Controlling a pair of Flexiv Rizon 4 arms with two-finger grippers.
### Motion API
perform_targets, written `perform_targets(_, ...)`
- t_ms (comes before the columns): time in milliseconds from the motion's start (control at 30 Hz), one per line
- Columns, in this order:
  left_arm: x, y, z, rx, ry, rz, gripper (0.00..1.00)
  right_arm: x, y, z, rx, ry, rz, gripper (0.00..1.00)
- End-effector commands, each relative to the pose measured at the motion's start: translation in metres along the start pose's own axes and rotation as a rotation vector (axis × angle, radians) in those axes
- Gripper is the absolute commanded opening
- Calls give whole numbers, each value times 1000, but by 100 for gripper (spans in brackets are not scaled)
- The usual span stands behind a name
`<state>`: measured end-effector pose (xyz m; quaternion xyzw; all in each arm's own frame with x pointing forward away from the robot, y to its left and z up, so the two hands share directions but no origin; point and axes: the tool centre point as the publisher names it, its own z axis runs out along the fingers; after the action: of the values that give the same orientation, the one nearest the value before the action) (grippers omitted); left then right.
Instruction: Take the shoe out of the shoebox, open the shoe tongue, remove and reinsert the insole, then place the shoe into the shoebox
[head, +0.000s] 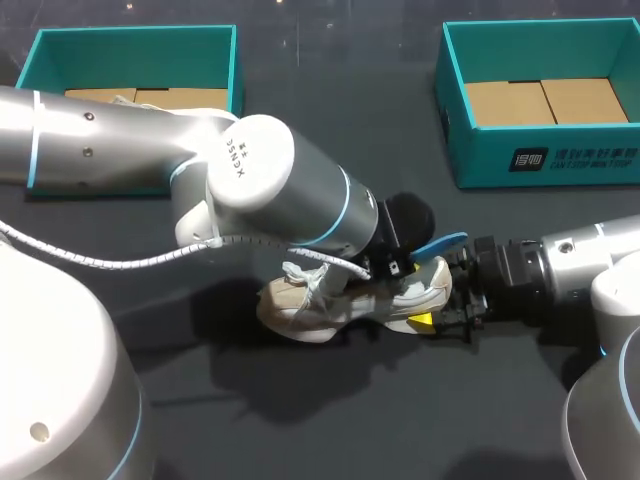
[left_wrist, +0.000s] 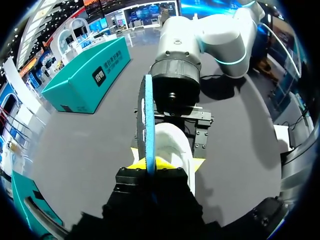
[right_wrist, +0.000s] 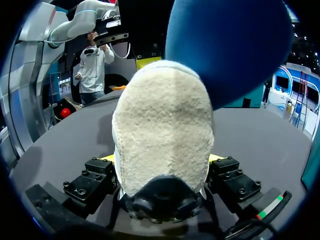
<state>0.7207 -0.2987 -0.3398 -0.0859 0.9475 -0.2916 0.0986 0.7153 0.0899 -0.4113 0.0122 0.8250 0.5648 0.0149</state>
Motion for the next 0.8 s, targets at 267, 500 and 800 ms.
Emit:
perform_targets(267, -6, -16, -31, 14, 140, -78, 0, -1, -1, 0, 4, 0, 1, 0)
perform_targets(500, -5, -39, -62, 42, 277, -152, 0, -1, -1, 0, 4, 0, 1, 0)
perform_targets(800, 8, -58, -125, 115, 391, -139, 0, -1, -1, 0, 4, 0, 1, 0)
